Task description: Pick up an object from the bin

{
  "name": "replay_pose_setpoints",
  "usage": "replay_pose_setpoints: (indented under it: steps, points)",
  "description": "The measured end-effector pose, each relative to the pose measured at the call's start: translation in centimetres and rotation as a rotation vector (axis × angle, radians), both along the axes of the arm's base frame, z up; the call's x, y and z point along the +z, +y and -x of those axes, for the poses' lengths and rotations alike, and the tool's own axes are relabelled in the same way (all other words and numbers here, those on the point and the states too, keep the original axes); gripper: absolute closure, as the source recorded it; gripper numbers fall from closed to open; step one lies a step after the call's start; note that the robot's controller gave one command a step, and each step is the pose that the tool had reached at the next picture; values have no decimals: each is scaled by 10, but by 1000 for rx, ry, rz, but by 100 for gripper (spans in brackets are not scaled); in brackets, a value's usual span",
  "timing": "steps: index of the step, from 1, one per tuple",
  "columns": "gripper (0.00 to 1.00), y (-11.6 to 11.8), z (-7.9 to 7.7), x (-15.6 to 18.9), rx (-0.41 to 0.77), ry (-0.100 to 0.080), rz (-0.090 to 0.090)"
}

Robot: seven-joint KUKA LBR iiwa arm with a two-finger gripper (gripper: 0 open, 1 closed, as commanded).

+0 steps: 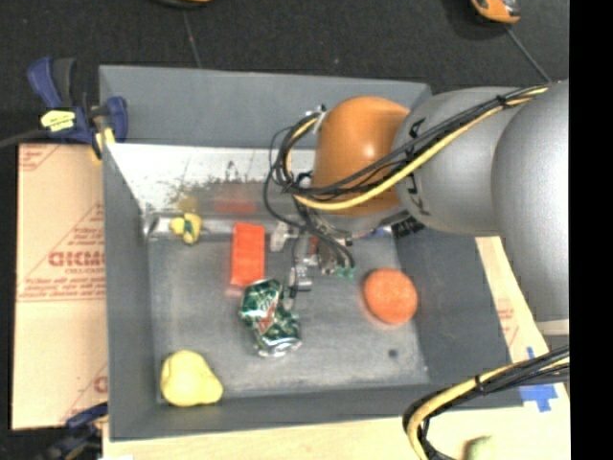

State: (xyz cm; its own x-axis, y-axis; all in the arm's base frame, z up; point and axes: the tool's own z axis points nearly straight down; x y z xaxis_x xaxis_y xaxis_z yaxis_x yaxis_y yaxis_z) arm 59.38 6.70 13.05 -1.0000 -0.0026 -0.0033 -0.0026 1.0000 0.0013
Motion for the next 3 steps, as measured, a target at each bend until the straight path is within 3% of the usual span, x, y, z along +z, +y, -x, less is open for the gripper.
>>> replay_pose_setpoints:
  steps: [1, 2, 3]
  points:
    - [0, 10, -19, -28, -93, -8, -1]
    - [0, 21, -5, -50, -187, -12, -2]
    - [0, 32, 38, -58, -438, -11, -5]
